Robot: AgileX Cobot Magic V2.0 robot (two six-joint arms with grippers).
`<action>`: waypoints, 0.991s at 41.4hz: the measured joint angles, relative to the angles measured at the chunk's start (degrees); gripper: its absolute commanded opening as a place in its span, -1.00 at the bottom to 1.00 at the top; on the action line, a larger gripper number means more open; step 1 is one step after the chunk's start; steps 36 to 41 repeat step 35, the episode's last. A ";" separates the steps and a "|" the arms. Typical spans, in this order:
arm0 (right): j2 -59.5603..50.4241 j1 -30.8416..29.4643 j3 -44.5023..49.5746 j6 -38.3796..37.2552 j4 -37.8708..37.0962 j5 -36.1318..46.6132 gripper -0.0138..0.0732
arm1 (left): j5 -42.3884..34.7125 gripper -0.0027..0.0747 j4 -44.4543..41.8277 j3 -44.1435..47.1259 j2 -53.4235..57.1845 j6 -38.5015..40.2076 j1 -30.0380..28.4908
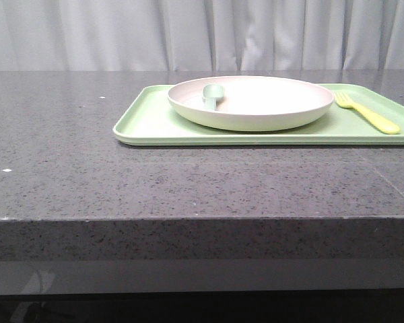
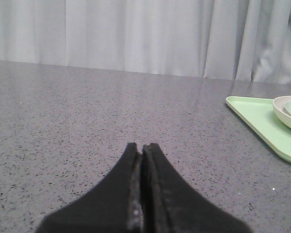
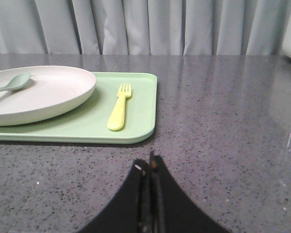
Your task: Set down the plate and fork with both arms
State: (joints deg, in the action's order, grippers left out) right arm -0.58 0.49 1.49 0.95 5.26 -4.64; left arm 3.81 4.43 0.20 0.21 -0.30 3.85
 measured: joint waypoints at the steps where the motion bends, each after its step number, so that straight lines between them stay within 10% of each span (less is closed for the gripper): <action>1: 0.00 0.00 0.00 -0.23 -0.10 0.18 -0.95 | 0.00 -0.98 0.00 0.00 0.00 0.00 0.00; 41: 0.00 0.00 0.00 -0.95 -0.10 0.57 -0.95 | 0.00 -0.98 0.00 0.00 0.00 0.00 0.00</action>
